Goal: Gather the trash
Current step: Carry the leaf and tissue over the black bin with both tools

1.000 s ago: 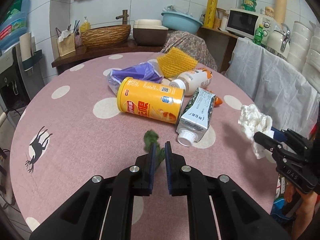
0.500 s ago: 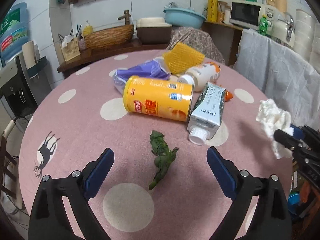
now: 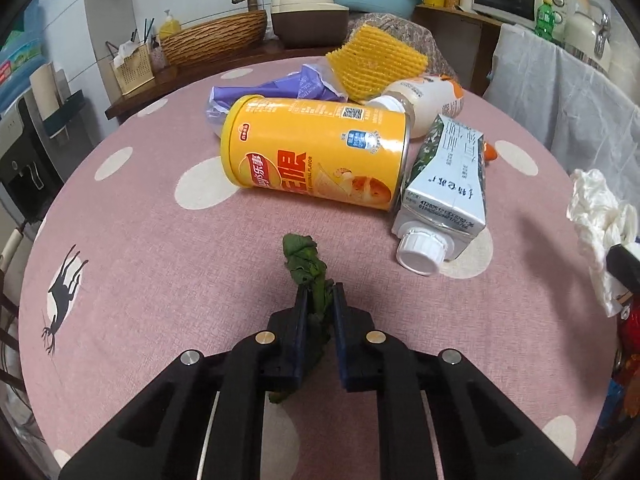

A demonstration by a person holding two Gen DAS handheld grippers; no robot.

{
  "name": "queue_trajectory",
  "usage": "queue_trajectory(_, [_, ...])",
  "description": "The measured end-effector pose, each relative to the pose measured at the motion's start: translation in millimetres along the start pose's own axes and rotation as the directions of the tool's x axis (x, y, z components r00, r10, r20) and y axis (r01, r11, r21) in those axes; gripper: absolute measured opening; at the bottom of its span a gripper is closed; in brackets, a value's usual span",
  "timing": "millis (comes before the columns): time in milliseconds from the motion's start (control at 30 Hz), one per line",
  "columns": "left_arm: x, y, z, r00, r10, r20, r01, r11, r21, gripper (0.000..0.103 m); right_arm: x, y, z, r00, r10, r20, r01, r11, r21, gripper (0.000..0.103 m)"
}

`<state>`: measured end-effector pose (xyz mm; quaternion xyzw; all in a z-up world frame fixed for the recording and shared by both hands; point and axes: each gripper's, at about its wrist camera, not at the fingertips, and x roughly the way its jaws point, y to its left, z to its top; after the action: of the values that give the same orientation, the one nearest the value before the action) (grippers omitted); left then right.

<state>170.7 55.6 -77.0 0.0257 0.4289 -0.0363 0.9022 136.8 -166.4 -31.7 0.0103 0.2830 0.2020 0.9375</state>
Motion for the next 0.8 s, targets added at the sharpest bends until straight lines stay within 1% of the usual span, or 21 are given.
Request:
queue_trajectory(133, [-16,7,-1,0.998,-0.050,0.042,0.052,0.998,-0.040,0.011,0,-1,0,1.000,0.004,0.001,-0.004,1.000,0.001,0.036])
queue_trajectory(267, [-37,6,1,0.992,-0.090,0.092,0.094,0.995,-0.039,0.011,2,-2,0,1.000,0.020,-0.001,-0.020,1.000,0.009,0.036])
queue_trajectory(400, [-56,0,6,0.981,-0.144,0.133,0.149,0.988,-0.029,0.011,3,-1,-2,1.000,0.025,-0.003,-0.025,1.000,0.005,0.036])
queue_trajectory(467, [-62,-8,11,0.974,-0.173,0.149,0.177,0.984,-0.011,0.011,4,-2,-2,1.000,0.024,-0.003,-0.024,1.000,0.005,0.035])
queue_trajectory(600, [-68,-28,20,0.962,-0.212,0.173,0.208,0.977,0.038,0.011,2,-3,-2,1.000,0.021,0.002,-0.021,1.000,0.009,0.036])
queue_trajectory(700, [-63,-49,33,0.954,-0.243,0.175,0.232,0.969,0.082,0.011,-2,-7,-2,1.000,0.008,0.009,-0.009,1.000,0.009,0.035])
queue_trajectory(800, [-56,-64,45,0.941,-0.301,0.157,0.288,0.952,0.100,0.011,-8,-17,-2,1.000,-0.015,0.019,0.015,1.000,0.017,0.036])
